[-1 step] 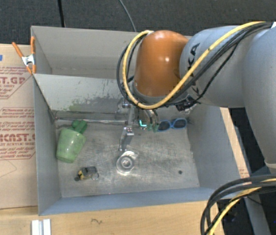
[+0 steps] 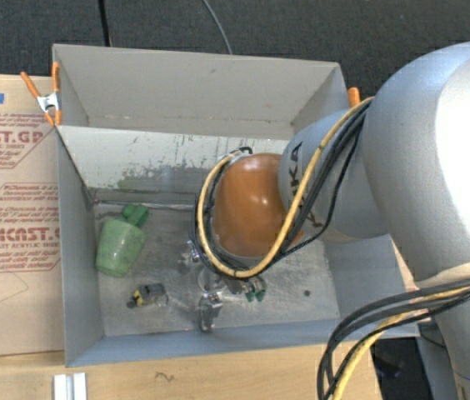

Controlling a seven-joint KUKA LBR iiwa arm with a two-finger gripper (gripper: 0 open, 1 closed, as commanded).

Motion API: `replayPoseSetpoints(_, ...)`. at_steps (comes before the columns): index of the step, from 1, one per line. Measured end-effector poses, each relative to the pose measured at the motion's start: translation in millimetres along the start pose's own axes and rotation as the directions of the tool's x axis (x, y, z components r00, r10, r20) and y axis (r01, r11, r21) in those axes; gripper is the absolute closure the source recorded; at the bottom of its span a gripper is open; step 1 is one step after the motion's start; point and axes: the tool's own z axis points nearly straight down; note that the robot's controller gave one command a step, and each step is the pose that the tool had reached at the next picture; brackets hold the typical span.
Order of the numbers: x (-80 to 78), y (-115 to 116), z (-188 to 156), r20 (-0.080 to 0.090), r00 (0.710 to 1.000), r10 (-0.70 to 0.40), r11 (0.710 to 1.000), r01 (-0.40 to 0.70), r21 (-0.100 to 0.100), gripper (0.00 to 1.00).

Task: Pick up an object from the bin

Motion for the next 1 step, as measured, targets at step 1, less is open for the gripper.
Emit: replayPoseSetpoints(1, -14.5, 93.6, -1.8, 0.008, 0.982, -0.191, 0.982, 0.191, 0.001, 0.00)
